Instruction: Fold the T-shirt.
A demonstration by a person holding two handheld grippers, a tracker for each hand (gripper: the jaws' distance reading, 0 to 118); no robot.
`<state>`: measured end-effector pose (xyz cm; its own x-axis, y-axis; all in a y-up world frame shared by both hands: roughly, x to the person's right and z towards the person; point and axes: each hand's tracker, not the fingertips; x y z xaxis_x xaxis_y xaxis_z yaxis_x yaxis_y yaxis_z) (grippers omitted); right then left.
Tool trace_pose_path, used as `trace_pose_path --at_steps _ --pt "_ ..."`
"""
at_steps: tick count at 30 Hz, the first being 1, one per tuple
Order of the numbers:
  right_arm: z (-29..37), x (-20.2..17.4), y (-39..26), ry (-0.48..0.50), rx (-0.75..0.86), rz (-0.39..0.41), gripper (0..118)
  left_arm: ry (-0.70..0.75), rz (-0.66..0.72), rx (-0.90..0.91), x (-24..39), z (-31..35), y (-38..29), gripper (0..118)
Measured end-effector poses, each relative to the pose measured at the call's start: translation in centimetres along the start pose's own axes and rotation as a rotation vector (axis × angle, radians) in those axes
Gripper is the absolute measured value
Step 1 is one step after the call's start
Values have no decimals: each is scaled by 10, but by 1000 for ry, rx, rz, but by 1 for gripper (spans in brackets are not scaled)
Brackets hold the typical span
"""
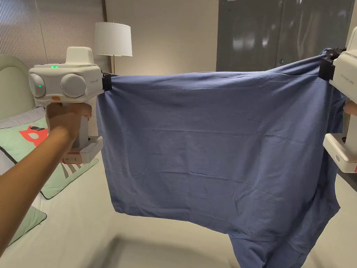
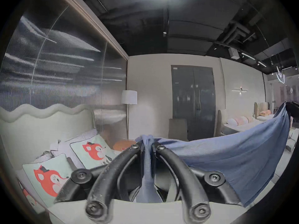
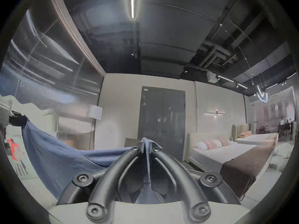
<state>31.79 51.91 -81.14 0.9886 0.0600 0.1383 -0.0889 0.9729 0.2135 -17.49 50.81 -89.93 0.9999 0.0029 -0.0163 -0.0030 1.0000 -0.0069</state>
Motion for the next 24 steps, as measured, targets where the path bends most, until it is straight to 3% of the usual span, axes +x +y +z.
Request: trace_pose_path --at_steps 8,12,24 --pt "0 -9 -100 55 -121 27 5 0 1 -167 -3 -28 -109 3" --pt "12 -9 -162 67 -235 1 5 -5 -2 -242 -3 -24 -176 3" --pt "113 4 -292 113 -511 -103 5 -38 2 -501 -19 76 -335 3"
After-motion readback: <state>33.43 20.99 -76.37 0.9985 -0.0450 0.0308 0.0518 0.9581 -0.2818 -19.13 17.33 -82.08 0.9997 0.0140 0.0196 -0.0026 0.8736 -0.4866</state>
